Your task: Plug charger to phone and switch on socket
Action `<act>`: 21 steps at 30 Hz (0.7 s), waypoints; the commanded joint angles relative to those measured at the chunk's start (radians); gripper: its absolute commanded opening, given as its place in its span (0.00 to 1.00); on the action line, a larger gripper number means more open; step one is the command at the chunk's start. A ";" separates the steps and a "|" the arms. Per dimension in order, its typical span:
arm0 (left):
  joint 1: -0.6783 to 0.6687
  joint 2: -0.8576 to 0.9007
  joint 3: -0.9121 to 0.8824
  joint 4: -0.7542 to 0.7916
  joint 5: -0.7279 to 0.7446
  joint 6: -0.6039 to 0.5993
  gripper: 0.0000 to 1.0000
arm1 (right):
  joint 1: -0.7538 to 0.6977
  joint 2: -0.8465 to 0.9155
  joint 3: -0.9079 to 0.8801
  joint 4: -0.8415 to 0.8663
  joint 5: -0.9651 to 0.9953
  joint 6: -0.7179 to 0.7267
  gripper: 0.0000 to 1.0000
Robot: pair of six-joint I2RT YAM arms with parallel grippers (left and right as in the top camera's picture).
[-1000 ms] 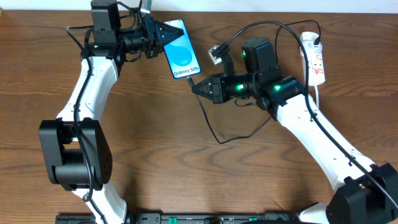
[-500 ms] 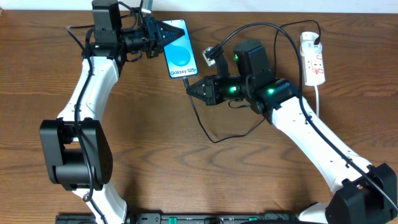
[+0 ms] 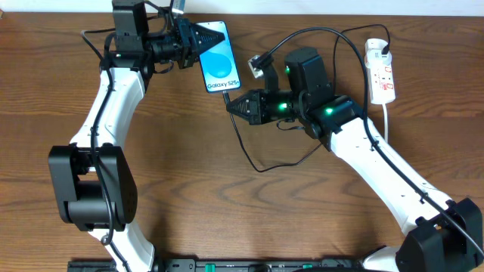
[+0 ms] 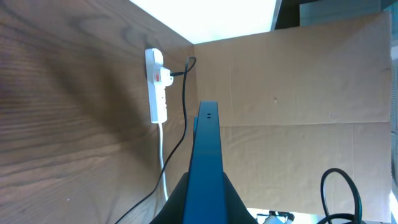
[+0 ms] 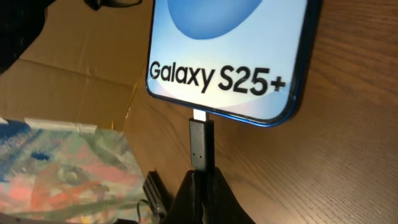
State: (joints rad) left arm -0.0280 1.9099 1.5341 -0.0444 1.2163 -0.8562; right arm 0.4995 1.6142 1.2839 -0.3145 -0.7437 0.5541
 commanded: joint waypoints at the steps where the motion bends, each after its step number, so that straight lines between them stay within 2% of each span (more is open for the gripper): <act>1: -0.025 0.001 0.023 -0.008 0.093 0.010 0.07 | -0.023 -0.019 0.014 0.044 0.109 0.054 0.01; 13: -0.036 0.001 0.023 -0.063 0.077 0.042 0.07 | -0.031 -0.019 0.014 0.131 0.141 0.188 0.01; 21: -0.036 0.001 0.023 -0.072 0.072 0.052 0.07 | -0.031 -0.019 0.014 0.131 0.158 0.201 0.01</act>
State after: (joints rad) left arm -0.0280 1.9106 1.5490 -0.0963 1.1622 -0.8368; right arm 0.4988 1.6142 1.2720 -0.2314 -0.7456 0.7364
